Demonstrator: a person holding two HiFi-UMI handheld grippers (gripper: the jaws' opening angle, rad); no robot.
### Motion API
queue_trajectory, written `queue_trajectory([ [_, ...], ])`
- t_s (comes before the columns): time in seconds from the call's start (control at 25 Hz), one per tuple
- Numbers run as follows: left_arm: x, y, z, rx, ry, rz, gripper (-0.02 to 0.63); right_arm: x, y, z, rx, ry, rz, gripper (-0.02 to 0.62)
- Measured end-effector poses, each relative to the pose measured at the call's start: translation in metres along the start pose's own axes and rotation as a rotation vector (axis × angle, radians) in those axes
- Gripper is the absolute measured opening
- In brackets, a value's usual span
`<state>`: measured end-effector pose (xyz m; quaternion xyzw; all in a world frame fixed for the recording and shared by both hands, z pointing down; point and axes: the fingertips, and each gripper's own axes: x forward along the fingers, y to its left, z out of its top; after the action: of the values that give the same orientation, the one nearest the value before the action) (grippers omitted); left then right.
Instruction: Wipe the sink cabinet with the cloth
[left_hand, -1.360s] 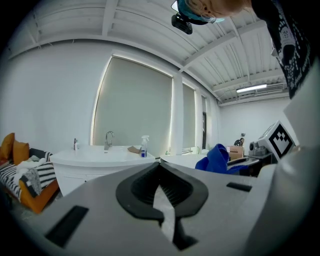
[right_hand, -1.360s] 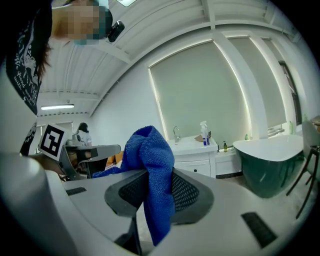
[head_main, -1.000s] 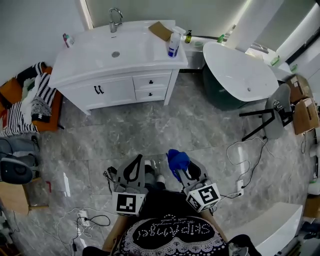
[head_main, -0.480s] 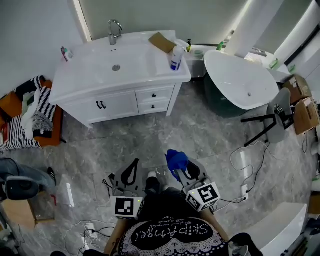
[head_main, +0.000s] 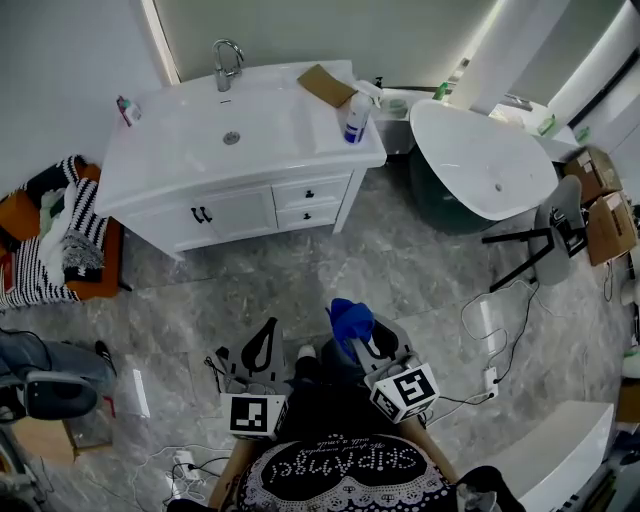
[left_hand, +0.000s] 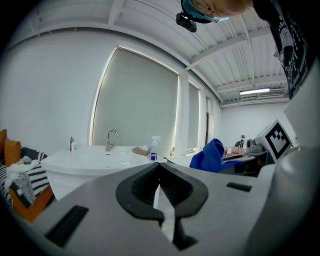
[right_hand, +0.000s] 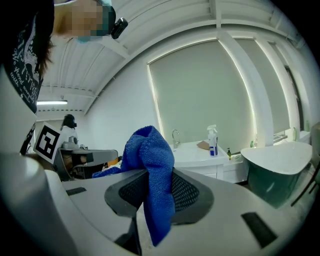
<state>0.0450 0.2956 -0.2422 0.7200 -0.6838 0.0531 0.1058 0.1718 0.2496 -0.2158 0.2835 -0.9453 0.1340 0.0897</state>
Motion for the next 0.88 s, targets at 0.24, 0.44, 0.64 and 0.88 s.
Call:
queue_trajectory([
  [0.24, 0.017, 0.008, -0.005, -0.018, 0.014, 0.028, 0.0, 0.017, -0.017, 0.006, 0.011, 0.006, -0.005, 0.118],
  [0.44, 0.047, 0.014, 0.009, -0.045, -0.023, 0.051, 0.0, 0.039, -0.038, 0.014, 0.006, 0.011, 0.017, 0.118],
  [0.64, 0.079, 0.016, 0.02, -0.035, -0.032, 0.068, 0.0, 0.057, -0.067, 0.028, -0.004, 0.007, 0.033, 0.118],
  [0.88, 0.115, 0.014, 0.031, -0.031, -0.041, 0.102, 0.0, 0.075, -0.105, 0.043, -0.015, 0.011, 0.059, 0.118],
])
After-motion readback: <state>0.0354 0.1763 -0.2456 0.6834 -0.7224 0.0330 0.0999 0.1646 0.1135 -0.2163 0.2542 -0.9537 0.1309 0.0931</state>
